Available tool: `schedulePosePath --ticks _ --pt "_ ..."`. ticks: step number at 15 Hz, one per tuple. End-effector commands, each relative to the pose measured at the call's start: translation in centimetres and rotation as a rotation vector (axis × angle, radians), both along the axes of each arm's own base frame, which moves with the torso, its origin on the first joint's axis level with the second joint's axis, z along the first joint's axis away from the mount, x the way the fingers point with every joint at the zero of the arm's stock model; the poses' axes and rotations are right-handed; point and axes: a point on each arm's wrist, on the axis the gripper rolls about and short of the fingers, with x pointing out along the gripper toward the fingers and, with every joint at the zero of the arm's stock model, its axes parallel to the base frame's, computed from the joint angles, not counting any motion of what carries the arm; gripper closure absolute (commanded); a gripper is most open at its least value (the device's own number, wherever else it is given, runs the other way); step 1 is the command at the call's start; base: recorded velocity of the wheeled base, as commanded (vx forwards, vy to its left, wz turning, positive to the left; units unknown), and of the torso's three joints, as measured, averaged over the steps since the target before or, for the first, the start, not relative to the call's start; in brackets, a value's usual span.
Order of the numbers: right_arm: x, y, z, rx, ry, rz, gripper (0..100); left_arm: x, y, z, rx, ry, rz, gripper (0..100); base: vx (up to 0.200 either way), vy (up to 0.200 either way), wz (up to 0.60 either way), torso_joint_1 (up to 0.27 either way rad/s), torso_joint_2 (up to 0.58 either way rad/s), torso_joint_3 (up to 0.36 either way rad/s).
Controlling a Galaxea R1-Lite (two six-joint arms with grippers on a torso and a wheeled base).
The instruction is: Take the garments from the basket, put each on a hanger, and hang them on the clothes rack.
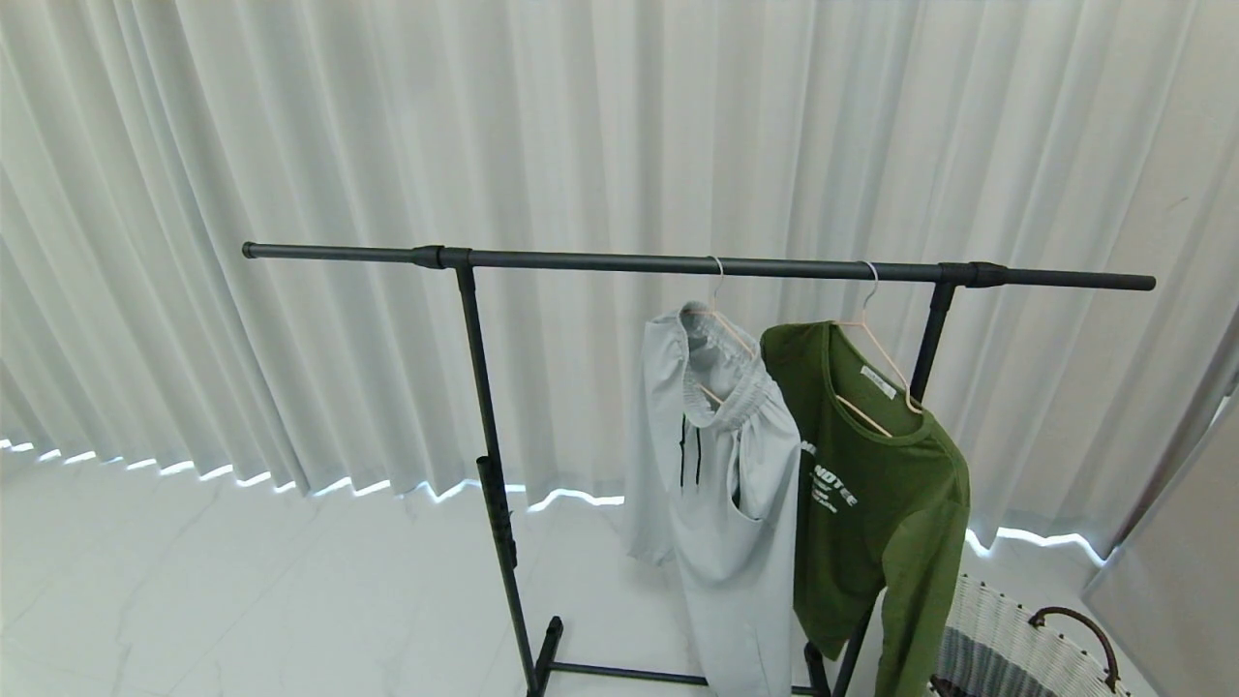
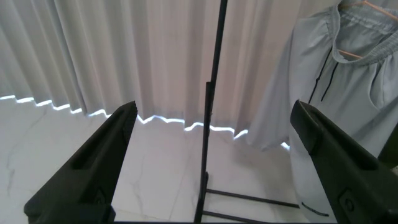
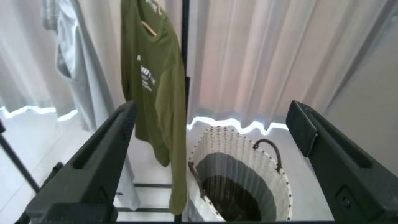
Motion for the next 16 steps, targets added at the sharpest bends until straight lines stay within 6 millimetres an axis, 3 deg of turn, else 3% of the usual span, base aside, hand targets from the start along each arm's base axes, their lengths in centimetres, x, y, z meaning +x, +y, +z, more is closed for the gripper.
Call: schedulePosePath --ticks 1,16 --pt "0.04 0.0 -0.12 0.01 0.005 -0.002 0 -0.01 0.0 0.0 0.0 -0.002 0.0 0 0.0 0.0 0.0 0.0 0.0 0.0" --pt "0.04 -0.01 -0.11 0.025 0.003 -0.003 0 -0.01 0.0 0.0 0.0 -0.002 0.0 0 0.0 0.0 0.0 0.0 0.0 0.0"
